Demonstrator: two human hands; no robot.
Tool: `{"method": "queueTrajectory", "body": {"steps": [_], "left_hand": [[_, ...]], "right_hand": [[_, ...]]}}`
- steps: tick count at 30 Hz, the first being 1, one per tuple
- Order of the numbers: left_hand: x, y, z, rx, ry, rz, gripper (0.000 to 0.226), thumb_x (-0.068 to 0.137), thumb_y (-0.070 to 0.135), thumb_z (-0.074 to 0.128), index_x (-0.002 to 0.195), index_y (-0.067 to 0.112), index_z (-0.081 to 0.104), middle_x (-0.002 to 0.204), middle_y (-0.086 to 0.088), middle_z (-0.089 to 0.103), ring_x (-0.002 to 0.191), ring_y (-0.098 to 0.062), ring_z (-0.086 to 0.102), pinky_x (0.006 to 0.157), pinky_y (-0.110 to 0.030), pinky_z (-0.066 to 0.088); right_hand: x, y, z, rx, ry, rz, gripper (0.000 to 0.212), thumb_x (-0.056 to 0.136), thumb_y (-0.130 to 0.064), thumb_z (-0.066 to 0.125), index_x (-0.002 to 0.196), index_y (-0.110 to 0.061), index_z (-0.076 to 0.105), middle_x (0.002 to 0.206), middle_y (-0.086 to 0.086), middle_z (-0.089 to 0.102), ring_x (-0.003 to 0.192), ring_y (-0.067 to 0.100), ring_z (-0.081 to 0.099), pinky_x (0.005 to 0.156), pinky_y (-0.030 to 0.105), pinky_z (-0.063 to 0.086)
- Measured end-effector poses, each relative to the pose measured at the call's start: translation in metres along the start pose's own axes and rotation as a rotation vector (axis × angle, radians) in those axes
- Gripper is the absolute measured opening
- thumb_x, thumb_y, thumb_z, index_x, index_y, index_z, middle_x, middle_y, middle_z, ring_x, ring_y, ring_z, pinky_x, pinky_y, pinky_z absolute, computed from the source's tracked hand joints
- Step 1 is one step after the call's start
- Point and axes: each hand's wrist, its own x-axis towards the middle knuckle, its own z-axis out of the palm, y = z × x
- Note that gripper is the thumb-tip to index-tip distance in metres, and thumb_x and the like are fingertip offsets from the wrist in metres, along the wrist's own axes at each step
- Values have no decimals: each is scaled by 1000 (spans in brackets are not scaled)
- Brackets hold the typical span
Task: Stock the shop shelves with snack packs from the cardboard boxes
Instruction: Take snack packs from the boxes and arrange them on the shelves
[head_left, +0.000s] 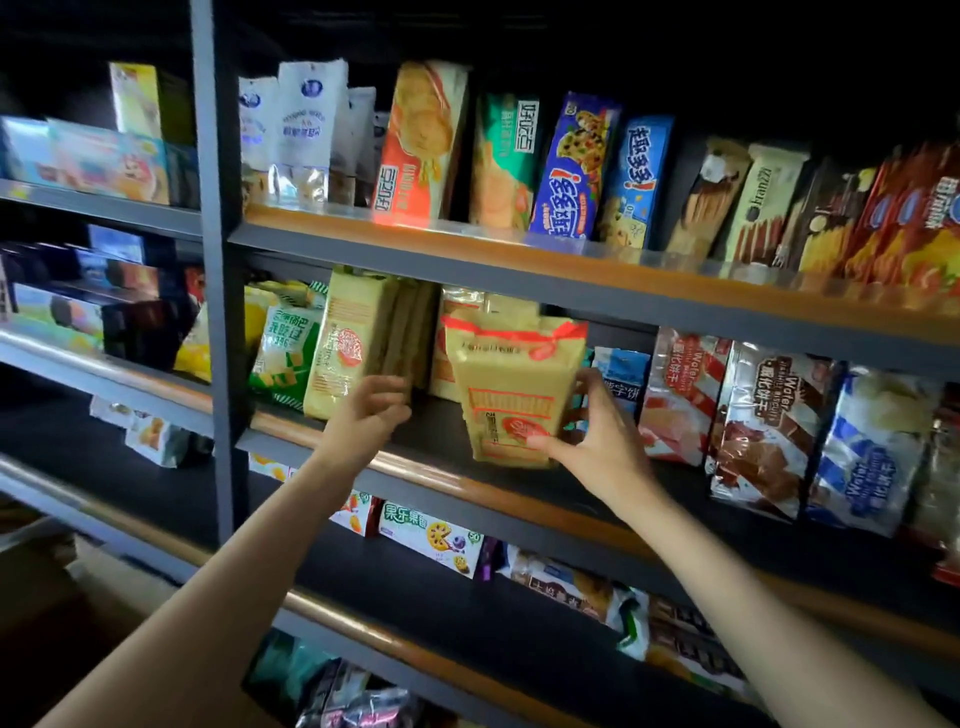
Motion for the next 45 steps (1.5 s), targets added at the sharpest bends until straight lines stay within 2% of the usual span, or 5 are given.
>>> {"method": "queueTrajectory", "body": {"steps": [12,22,29,34,45], "left_hand": [[112,-44,-70,611,62,308,30,85,1,53,112,12,59,118,-9,54,106,-25,51,84,-30,41],[161,-69,-80,859,43,395,36,82,11,59,118,13,57,128,-17,42,114,-37,37,92,-51,36],[163,-80,-76,901,-20,376,38,85,9,53,123,15,53,134,-12,35,117,-33,35,97,-43,36],[151,-93,-83,888,28,418,41,80,4,53,119,14,57,128,-13,43,112,-34,41,94,-47,42],[3,-153,-239,797,351,223,38,77,16,37,110,12,54,109,-6,52,94,-11,50,81,-30,37]], "right_hand": [[94,20,136,21,17,149,76,77,-30,76,139,-17,34,136,-1,50,123,16,50,90,25,45],[179,34,194,74,67,457,39,81,-25,72,111,-20,47,113,4,56,113,28,54,93,44,47],[174,37,231,-429,234,139,70,76,-13,75,135,-8,38,133,19,34,123,33,38,98,39,40],[181,39,241,-707,227,95,46,85,-10,63,127,-11,45,129,17,40,117,36,40,91,46,36],[67,-108,347,15,98,-422,37,74,-4,55,111,-3,54,120,18,43,110,32,43,96,41,35]]}}
